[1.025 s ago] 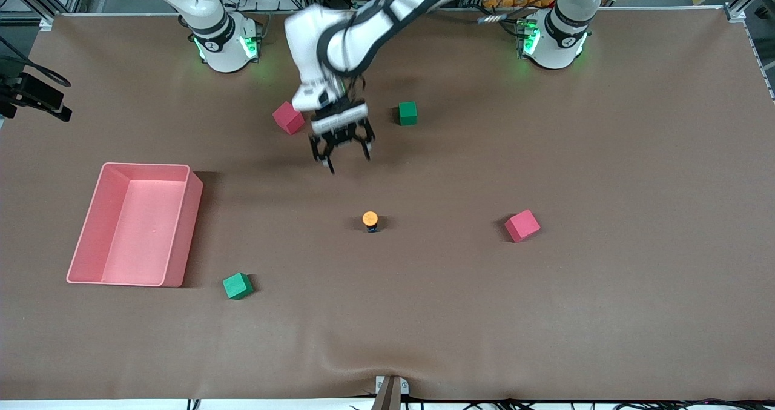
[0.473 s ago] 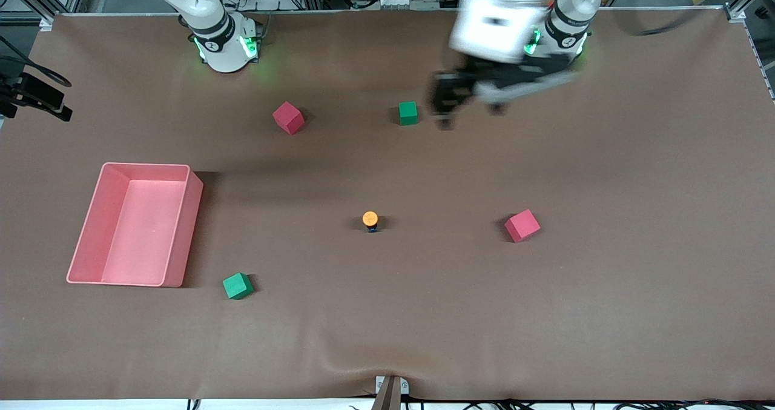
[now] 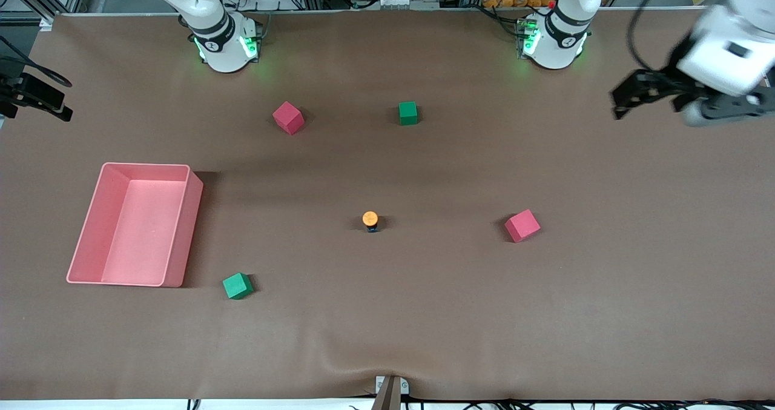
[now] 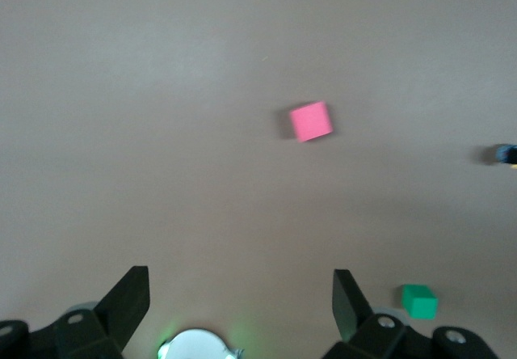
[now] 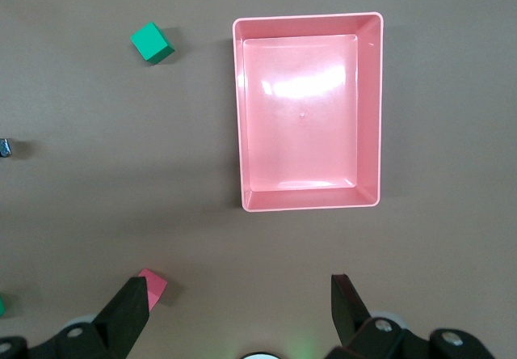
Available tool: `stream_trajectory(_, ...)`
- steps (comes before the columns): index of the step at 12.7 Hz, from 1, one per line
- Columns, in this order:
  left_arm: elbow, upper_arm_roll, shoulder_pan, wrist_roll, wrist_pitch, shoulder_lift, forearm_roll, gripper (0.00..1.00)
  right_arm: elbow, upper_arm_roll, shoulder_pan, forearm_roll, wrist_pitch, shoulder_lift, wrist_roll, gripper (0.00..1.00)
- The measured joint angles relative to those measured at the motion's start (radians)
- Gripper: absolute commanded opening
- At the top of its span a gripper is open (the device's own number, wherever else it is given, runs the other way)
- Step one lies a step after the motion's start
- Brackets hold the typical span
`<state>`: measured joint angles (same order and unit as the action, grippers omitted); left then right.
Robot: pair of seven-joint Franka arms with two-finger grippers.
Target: Place and upright button with both arms
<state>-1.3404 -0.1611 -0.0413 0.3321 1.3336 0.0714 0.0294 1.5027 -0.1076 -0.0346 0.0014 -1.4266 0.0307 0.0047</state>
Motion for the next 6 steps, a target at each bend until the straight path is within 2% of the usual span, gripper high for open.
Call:
stream_trajectory(4, -0.173, -0.002, 0.138, -0.144, 0.068, -0.088, -0.037, 1.00, 0.000, -0.001, 0.000, 0.000, 0.000, 0.000, 0.000, 1.00)
stream_trajectory(6, -0.205, -0.002, 0.165, -0.184, 0.084, -0.120, -0.043, 1.00, 0.001, -0.001, 0.000, 0.000, 0.000, 0.000, 0.000, 1.00)
